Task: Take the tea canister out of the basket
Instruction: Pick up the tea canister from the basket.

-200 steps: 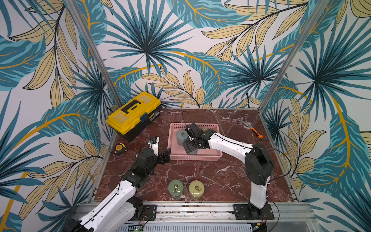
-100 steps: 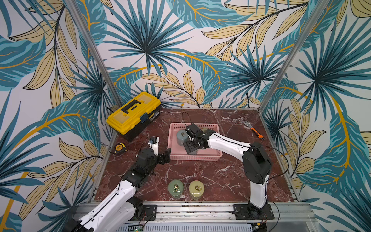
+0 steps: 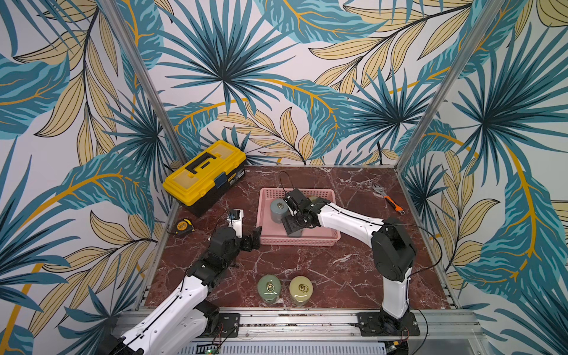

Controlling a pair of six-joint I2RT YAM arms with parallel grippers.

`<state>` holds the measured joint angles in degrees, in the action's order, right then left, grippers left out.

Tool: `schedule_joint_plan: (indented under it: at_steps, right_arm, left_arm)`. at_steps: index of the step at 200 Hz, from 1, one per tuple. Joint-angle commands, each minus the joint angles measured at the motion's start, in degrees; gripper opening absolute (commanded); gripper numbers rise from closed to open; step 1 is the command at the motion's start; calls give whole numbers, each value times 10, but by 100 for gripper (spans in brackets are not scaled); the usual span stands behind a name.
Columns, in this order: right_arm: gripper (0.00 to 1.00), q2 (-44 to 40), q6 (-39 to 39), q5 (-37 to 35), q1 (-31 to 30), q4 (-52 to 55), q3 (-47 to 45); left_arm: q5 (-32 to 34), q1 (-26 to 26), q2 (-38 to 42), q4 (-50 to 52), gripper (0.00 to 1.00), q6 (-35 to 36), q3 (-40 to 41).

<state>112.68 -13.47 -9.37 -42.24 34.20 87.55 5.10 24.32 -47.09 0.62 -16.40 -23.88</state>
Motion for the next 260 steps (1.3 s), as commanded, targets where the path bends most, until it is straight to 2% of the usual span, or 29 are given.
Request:
schedule_joint_plan:
  at_steps: [1, 113, 260]
  right_arm:
    - [59, -16, -2, 1, 3, 0, 3]
    - [58, -95, 9, -27, 3, 38, 8]
    - [58, -188, -1, -21, 1, 85, -9]
  left_arm:
    - [3, -2, 4, -16, 100, 9, 18]
    - [-7, -2, 6, -16, 100, 5, 20]
    - [-14, -2, 10, -17, 100, 7, 21]
